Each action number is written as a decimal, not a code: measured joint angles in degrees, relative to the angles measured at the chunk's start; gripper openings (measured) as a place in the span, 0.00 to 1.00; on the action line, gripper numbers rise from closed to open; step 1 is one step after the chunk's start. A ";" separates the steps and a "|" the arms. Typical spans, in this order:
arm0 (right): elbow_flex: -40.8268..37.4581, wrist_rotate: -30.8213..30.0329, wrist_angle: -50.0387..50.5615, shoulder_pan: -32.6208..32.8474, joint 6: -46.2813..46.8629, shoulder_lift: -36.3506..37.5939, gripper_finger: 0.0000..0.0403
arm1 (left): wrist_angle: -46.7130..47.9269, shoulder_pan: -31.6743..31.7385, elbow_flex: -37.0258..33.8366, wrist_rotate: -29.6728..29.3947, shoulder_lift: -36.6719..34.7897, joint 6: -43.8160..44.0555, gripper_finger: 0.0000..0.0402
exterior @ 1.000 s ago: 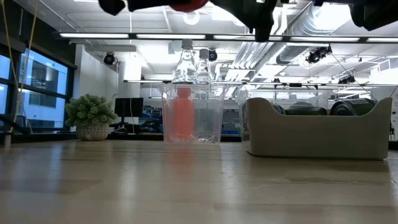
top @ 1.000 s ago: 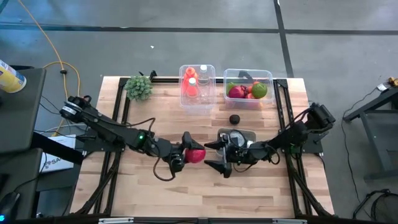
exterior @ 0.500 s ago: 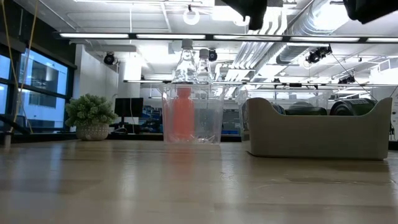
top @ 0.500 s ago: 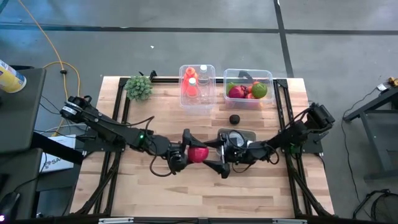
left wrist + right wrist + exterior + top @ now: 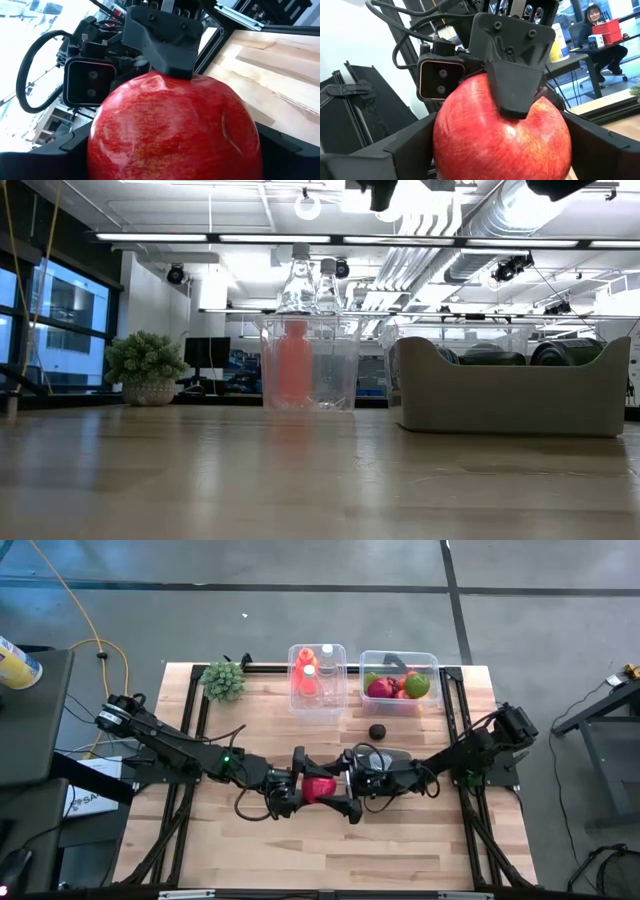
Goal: Pick & Place Food Item
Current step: Put the red apple into the right transparent bin, then put the plum into the right transparent bin
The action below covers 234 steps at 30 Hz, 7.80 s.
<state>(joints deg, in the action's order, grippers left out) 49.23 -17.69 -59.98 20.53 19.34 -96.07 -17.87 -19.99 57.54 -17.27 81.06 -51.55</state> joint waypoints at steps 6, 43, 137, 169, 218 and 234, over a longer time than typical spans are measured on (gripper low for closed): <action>0.05 -0.22 1.44 0.23 -0.07 0.02 0.80 | 0.00 -0.36 0.00 -0.47 0.11 0.06 0.86; 0.05 -32.17 41.65 0.90 3.29 8.37 0.81 | 3.75 -12.29 0.14 -16.69 -0.02 5.73 0.99; -26.44 10.20 73.64 -36.42 -0.27 44.39 0.95 | 50.18 31.17 0.00 0.33 -32.87 39.62 1.00; -34.64 4.12 36.77 -37.85 1.23 21.83 0.95 | 56.70 29.63 0.00 10.29 -32.87 45.73 1.00; -22.82 -3.95 67.28 -35.71 -1.64 39.32 0.55 | 53.59 28.55 0.00 9.52 -29.73 46.01 1.00; -15.96 -20.40 67.68 -44.28 -17.04 49.13 0.61 | 48.08 29.41 0.00 9.52 -29.73 39.38 1.00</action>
<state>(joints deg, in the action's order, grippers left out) 33.28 -38.10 7.71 -23.74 2.30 -46.94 30.21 9.42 57.54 -7.75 51.33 -12.16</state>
